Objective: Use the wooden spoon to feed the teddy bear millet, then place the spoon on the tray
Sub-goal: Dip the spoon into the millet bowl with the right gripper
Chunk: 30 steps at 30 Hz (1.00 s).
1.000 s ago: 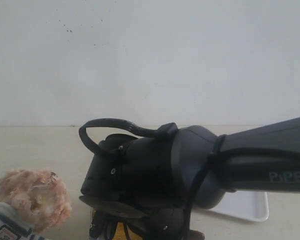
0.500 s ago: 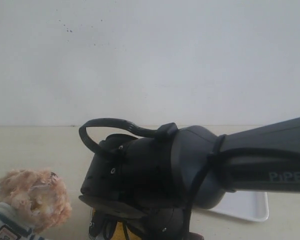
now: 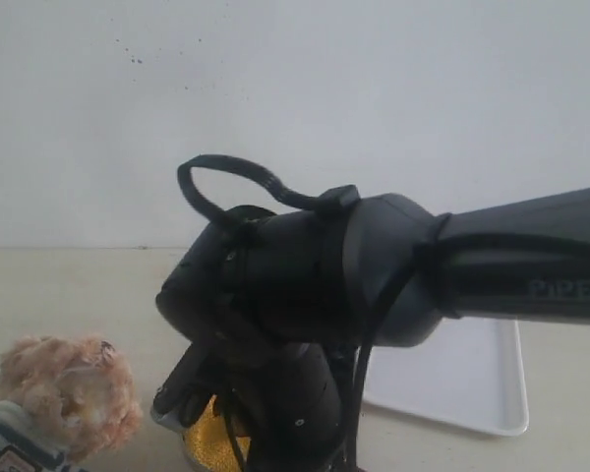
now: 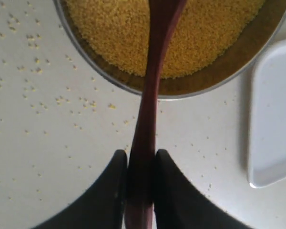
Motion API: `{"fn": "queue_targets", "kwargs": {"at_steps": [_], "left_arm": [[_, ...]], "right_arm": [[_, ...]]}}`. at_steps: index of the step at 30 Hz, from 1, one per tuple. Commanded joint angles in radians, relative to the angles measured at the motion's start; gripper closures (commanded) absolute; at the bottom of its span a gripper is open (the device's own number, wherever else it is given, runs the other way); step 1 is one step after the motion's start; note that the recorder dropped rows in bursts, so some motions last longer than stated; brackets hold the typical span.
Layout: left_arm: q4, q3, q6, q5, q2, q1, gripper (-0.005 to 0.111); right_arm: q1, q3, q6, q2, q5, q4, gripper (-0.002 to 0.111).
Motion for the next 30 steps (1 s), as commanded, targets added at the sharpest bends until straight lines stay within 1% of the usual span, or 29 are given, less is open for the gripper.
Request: {"fn": "queue_targets", "kwargs": {"at_steps": [1,6,12,22,27,30], "left_arm": [[-0.01,-0.008,0.004,0.005,-0.004,0.002,0.103],[-0.01,-0.008,0.004,0.005,-0.004,0.002,0.103],[-0.01,-0.008,0.004,0.005,-0.004,0.002,0.103],[-0.01,-0.008,0.004,0.005,-0.004,0.002,0.103],[-0.01,-0.008,0.004,0.005,-0.004,0.002,0.103],[-0.012,-0.008,0.004,0.005,-0.004,0.002,0.103]], "right_arm": [[-0.057,-0.007,-0.011,-0.003,0.016,0.075,0.104],[-0.091,-0.007,-0.043,-0.003,0.018,0.159,0.104],[-0.094,-0.007,-0.076,-0.003,-0.011,0.238,0.104],[-0.097,-0.007,-0.076,-0.003,-0.028,0.261,0.104],[-0.145,-0.007,-0.071,-0.018,-0.036,0.312,0.104],[-0.179,-0.007,-0.096,-0.033,-0.036,0.375,0.104]]}}
